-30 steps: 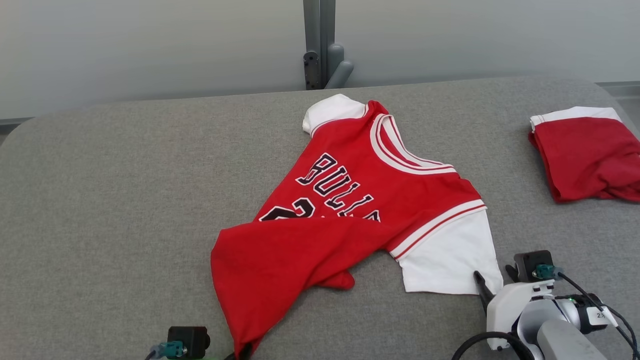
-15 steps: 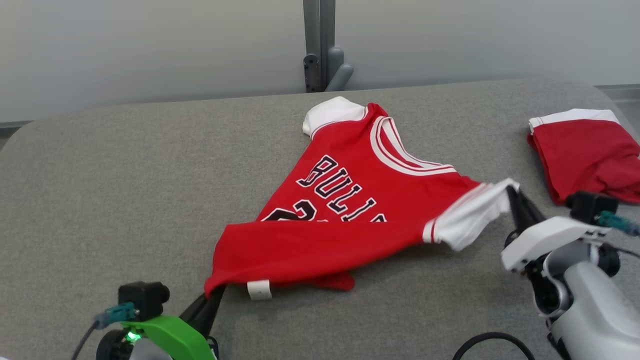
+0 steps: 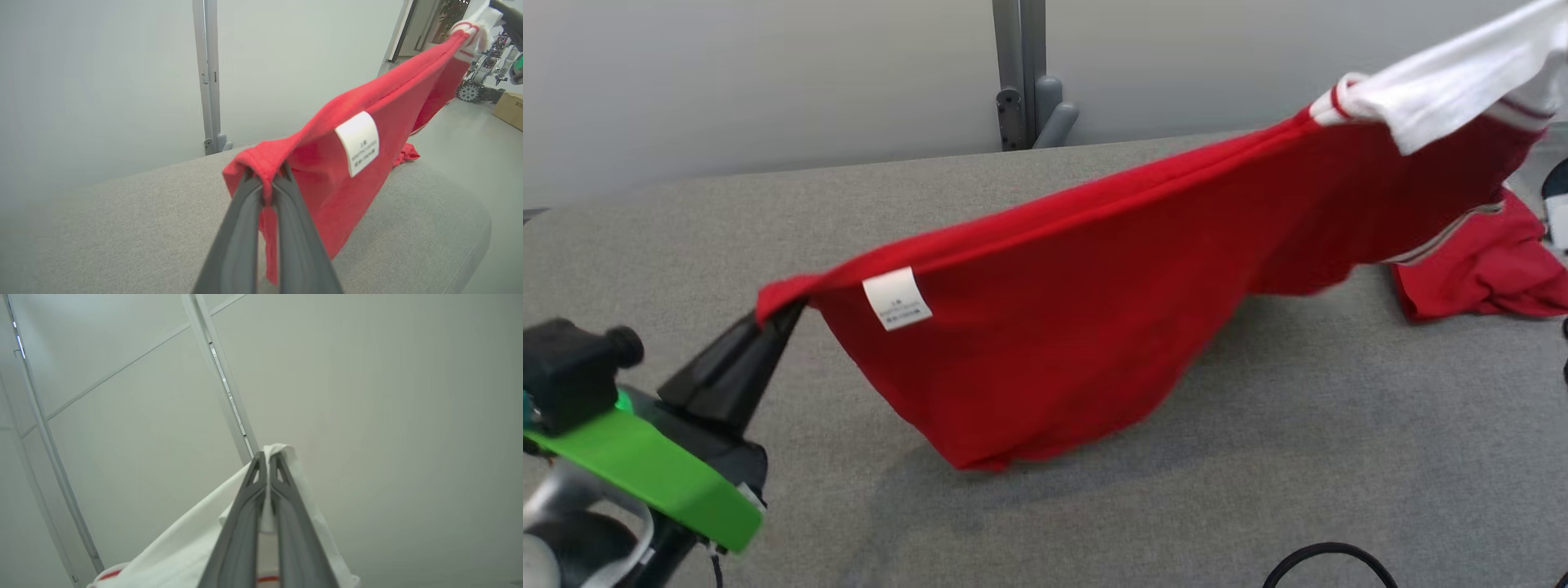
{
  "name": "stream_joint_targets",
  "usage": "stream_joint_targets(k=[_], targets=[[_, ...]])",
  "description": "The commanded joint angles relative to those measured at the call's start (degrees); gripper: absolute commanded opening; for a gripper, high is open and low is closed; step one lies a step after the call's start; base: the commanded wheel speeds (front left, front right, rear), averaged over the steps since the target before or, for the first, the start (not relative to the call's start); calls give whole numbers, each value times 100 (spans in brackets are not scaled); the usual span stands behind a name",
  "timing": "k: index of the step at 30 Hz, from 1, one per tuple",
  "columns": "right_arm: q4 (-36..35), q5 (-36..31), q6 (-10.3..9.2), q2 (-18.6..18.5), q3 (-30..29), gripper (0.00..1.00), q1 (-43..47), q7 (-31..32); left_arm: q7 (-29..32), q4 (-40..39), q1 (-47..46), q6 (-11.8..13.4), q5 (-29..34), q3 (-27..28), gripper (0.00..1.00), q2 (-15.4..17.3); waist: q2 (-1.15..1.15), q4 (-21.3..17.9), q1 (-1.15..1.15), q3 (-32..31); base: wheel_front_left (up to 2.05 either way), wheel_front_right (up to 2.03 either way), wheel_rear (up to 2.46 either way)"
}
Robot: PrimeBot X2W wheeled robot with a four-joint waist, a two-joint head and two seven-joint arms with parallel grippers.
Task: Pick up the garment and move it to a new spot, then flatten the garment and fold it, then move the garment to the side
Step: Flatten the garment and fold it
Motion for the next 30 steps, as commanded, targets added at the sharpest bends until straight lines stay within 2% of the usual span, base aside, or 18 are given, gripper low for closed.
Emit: stream_joint_targets(k=[1,5,8,11,14,17,19,23,25,26,30], targets=[[-136,-17,-3,10,-90,0,-171,123,91,-62,-207,8,-37,72,0,120,65,14,0,109,0,0,0],[-502,-305,-3,103,-376,0,-921,848,721,-114,-1190,-51,-356,148,0,540,65,68,0,622,0,0,0],[-188,-690,-3,226,-458,0,-1715,1227,1106,377,-2279,-86,-429,15,0,741,65,129,0,1132,0,0,0],[373,-1140,-3,488,-511,0,-2587,1358,1342,1231,-3480,-97,-265,-231,0,679,65,210,0,1653,0,0,0],[1056,-1673,-3,751,-521,0,-3449,1210,1241,2228,-4662,-103,58,-488,0,452,65,291,0,2086,0,0,0],[1768,-2171,-3,1017,-508,0,-4290,881,825,3207,-5672,-118,480,-680,0,192,65,330,0,2378,0,0,0],[2148,-2451,-2,1165,-511,0,-4862,576,398,3751,-6297,-124,866,-802,0,132,65,320,0,2565,0,0,0],[2937,-2785,-5,1340,-601,0,-5763,-295,-932,4790,-7239,-81,1485,-851,0,-130,65,232,0,2837,0,0,0],[3309,-2827,-5,1396,-597,0,-6020,-757,-1623,5262,-7539,-75,1837,-995,0,-173,65,179,0,2894,0,0,0],[3600,-2747,-2,1415,-477,0,-6126,-1134,-2243,5741,-7693,-30,2042,-1049,0,-249,65,132,0,2920,0,0,0],[3864,-2296,-2,1414,178,0,-5605,-1621,-3213,6438,-7438,-52,2191,-1161,0,-349,65,14,0,2922,0,0,0]])
